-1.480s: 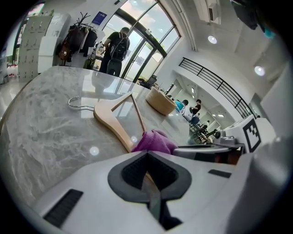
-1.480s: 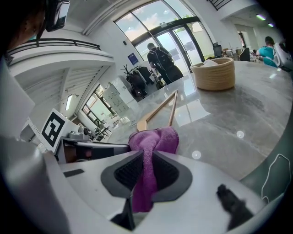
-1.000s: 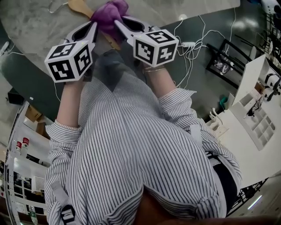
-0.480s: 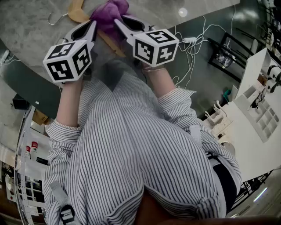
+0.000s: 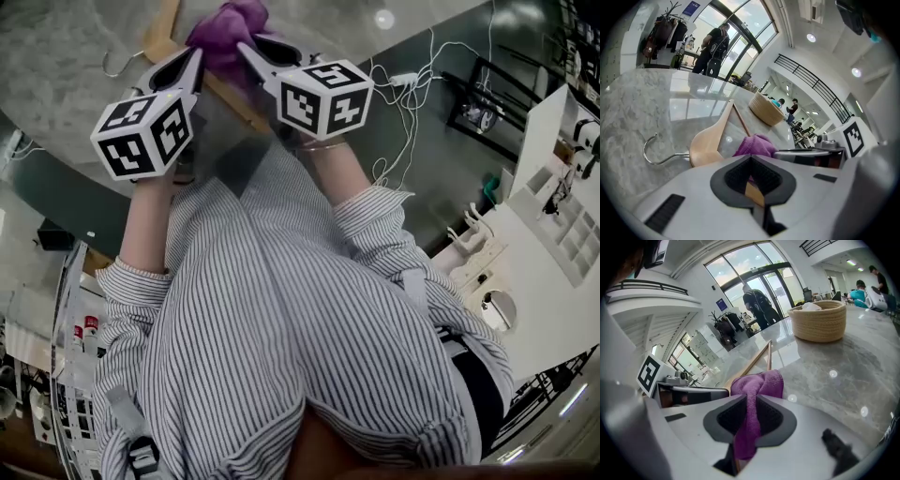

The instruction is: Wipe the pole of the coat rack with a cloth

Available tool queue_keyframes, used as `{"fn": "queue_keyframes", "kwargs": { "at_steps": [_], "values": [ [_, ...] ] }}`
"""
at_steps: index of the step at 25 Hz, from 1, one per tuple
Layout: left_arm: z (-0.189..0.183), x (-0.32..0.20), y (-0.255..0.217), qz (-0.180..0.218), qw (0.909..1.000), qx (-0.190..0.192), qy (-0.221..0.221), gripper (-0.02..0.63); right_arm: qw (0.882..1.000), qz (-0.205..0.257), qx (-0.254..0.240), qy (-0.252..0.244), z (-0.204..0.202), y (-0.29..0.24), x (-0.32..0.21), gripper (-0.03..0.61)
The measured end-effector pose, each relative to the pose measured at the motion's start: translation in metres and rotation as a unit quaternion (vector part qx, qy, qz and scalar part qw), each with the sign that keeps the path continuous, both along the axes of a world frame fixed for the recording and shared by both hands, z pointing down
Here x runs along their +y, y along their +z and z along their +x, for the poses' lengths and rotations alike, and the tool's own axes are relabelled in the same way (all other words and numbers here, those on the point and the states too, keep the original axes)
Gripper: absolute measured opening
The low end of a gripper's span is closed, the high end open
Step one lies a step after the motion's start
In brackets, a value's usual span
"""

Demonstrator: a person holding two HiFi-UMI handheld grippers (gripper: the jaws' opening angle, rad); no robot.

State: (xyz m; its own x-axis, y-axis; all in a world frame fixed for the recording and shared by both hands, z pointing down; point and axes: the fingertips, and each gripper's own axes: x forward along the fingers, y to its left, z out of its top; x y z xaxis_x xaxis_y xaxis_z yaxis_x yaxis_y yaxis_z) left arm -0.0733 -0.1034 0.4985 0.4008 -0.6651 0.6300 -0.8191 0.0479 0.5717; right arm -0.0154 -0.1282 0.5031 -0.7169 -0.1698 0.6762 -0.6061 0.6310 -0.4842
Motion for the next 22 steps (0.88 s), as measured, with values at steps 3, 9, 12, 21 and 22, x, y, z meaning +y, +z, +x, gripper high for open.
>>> {"fn": "queue_keyframes", "kwargs": {
  "at_steps": [3,9,12,21,22],
  "values": [
    [0.001,-0.005,0.003,-0.003,1.0,0.002,-0.001,0.009,1.0,-0.002,0.0,0.001,-0.001,0.001,-0.005,0.063],
    [0.003,-0.021,0.004,-0.009,0.9999,0.002,-0.013,0.009,1.0,-0.01,-0.004,-0.014,-0.004,0.001,-0.019,0.061],
    [-0.001,-0.029,0.004,-0.008,0.9996,0.004,-0.026,0.009,1.0,-0.014,-0.003,-0.028,-0.01,0.004,-0.028,0.062],
    [-0.004,-0.047,0.011,-0.021,0.9988,0.016,-0.04,0.009,0.998,-0.027,-0.01,-0.05,-0.022,0.011,-0.056,0.061],
    [-0.005,-0.049,0.01,-0.021,0.9989,0.014,-0.039,0.009,0.998,-0.028,-0.011,-0.05,-0.023,0.01,-0.06,0.061]
  ]
}}
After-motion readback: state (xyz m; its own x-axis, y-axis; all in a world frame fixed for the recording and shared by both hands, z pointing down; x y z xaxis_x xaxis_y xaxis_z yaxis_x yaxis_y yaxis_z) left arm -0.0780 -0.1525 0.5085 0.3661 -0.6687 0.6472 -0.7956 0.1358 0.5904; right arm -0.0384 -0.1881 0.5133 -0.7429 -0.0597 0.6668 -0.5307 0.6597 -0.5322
